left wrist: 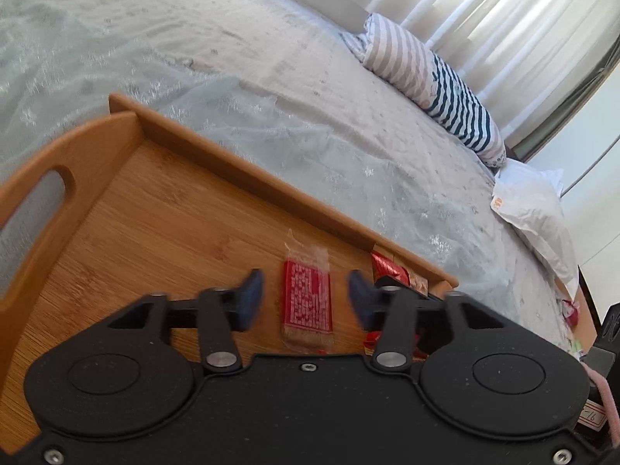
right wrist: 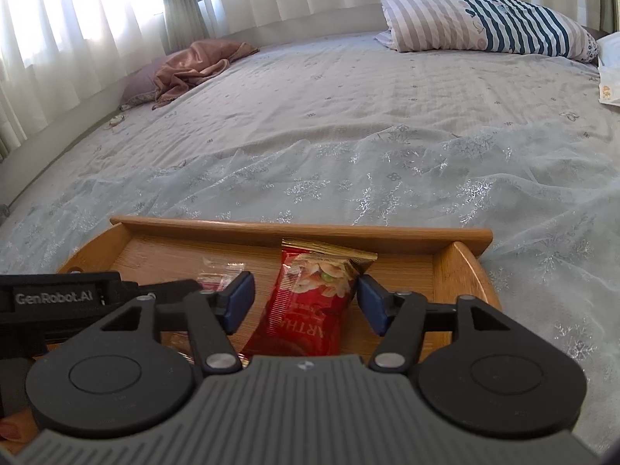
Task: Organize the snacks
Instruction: 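Withdraw both open tools from the tray back toward the snack pile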
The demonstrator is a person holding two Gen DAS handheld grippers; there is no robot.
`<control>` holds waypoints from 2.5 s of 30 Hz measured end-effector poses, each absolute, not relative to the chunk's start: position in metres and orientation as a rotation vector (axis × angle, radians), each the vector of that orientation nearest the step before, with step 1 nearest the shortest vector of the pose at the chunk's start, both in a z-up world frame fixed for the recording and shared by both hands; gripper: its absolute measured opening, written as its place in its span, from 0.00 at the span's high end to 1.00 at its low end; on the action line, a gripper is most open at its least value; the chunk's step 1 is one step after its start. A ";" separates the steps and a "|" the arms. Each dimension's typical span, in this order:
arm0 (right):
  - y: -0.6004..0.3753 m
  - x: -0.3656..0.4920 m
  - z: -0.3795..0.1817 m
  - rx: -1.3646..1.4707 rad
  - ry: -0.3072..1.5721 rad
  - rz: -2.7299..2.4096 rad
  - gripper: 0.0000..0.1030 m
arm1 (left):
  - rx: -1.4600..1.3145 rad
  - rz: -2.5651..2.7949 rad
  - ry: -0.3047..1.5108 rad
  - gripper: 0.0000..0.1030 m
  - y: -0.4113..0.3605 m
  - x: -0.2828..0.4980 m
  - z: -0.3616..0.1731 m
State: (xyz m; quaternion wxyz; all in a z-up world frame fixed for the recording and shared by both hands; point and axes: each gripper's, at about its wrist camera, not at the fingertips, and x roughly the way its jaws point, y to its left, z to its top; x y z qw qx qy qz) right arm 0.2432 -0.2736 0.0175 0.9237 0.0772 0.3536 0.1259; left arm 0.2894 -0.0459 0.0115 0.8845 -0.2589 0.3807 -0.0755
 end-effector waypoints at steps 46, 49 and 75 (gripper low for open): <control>-0.279 0.039 0.048 0.098 0.477 0.155 0.00 | -0.007 -0.210 0.509 0.02 -0.030 0.067 0.082; -0.278 0.028 0.047 0.080 0.458 0.141 0.00 | -0.050 -0.235 0.519 0.02 -0.024 0.057 0.079; -0.253 -0.040 0.015 0.038 0.339 0.040 0.00 | 0.026 -0.144 0.451 0.00 -0.018 -0.006 0.053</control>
